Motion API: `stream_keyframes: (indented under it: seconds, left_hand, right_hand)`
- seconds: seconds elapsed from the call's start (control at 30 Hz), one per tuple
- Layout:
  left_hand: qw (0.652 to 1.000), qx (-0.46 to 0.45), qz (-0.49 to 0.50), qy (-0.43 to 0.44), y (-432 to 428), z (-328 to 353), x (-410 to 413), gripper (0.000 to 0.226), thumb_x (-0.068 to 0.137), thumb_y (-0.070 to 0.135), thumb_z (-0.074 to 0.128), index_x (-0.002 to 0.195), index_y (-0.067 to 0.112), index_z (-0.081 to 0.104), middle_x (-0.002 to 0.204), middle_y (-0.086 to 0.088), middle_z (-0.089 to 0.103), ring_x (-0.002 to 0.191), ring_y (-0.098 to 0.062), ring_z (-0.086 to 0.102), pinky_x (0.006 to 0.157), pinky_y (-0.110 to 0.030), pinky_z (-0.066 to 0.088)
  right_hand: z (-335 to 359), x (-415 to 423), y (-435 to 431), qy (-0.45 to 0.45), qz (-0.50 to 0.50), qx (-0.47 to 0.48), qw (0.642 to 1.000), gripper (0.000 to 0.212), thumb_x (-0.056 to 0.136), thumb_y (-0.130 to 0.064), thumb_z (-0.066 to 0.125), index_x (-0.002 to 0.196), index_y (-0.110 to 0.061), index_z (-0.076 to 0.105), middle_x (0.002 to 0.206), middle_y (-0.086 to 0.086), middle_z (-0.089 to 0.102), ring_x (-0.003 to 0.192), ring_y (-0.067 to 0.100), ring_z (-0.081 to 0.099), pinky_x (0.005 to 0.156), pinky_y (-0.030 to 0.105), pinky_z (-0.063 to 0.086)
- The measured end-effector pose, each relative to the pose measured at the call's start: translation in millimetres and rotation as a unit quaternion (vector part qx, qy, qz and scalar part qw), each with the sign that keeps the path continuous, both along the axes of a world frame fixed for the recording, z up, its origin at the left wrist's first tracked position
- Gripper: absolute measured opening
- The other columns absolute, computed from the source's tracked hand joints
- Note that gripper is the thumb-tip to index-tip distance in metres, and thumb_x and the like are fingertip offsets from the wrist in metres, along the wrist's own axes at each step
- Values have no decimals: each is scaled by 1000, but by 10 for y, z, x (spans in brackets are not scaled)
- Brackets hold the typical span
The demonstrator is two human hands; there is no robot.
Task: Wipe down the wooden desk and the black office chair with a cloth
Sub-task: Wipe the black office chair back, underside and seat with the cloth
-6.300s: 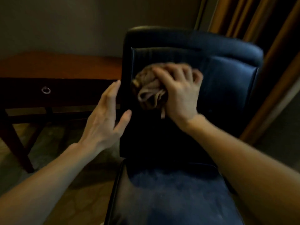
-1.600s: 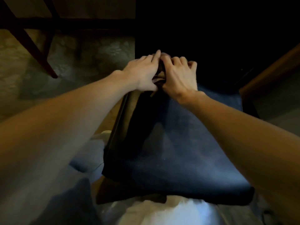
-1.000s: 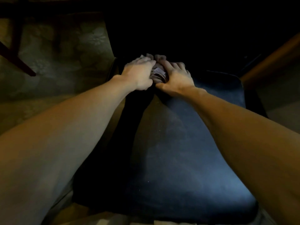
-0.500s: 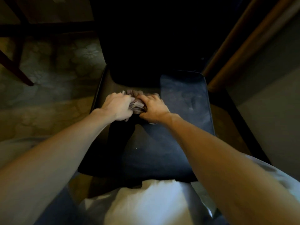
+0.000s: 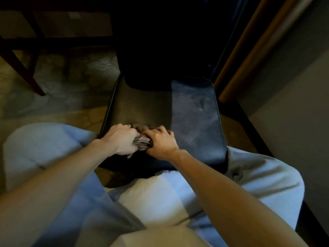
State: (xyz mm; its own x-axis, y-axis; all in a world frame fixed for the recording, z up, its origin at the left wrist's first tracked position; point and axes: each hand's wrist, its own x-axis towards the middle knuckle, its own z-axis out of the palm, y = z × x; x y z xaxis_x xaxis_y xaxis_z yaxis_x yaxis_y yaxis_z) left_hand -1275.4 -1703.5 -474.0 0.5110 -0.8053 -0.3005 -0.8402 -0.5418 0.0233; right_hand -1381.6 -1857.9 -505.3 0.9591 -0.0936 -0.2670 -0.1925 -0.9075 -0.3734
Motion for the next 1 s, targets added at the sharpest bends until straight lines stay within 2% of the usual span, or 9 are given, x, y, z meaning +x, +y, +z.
stream_keyframes:
  seconds: [0.27,0.4,0.47,0.63,0.73,0.8,0.87,0.93,1.0]
  left_hand:
    - [999,14,3,47,311,-1,-423,32,79,55,62,96,28,70,90,3,71,84,-24,66,69,-32,43]
    - [995,52,26,78,360,5,-540,27,81,55,63,79,29,55,74,9,60,70,-18,58,66,-32,44]
    - [988,79,37,124,367,42,-546,28,84,53,64,74,30,51,73,8,61,69,-15,60,66,-32,48]
    - [967,116,80,215,367,269,-402,19,78,44,70,84,25,69,76,3,72,74,-15,70,69,-34,57]
    - [984,77,84,136,359,459,-155,24,80,43,73,93,23,69,86,0,72,86,-23,70,72,-35,56]
    - [996,31,77,44,362,569,60,41,84,45,69,119,26,66,109,-7,69,105,-33,67,75,-35,49]
    - [996,-5,84,-7,377,645,249,48,84,45,68,128,27,62,111,-8,67,105,-35,65,75,-36,45]
    - [996,24,86,-7,400,675,316,39,84,45,68,117,24,62,98,-4,62,93,-32,63,73,-36,44]
    - [991,93,82,53,435,573,280,26,85,43,69,98,23,58,87,-1,58,78,-24,60,66,-34,45]
  right_hand:
    - [0,-301,268,32,35,8,999,64,86,-40,61,146,-43,40,137,-5,57,128,24,37,110,50,24]
    - [48,-365,329,65,48,19,997,55,89,-40,63,141,-44,47,130,-1,57,121,23,41,110,45,26]
    - [109,-344,340,89,64,20,994,47,90,-40,65,136,-41,54,125,-1,59,117,22,47,108,45,31]
    - [311,-193,336,121,58,89,987,27,79,-35,71,105,-32,67,102,-1,69,94,22,65,84,38,54]
    - [442,-19,316,11,28,32,999,49,73,-45,63,121,-37,63,112,3,70,106,27,65,93,45,54]
    - [511,143,306,-76,12,0,997,55,77,-44,63,131,-43,54,121,2,65,118,28,56,100,53,42]
    - [567,345,305,-120,1,-11,993,61,81,-37,65,139,-42,46,127,1,62,125,29,48,102,56,36]
    - [562,511,330,-86,29,-13,996,61,83,-33,66,140,-39,46,127,2,62,124,29,49,99,53,39]
    - [459,580,401,11,79,25,996,51,84,-33,68,133,-35,53,121,1,63,116,26,56,97,49,46]
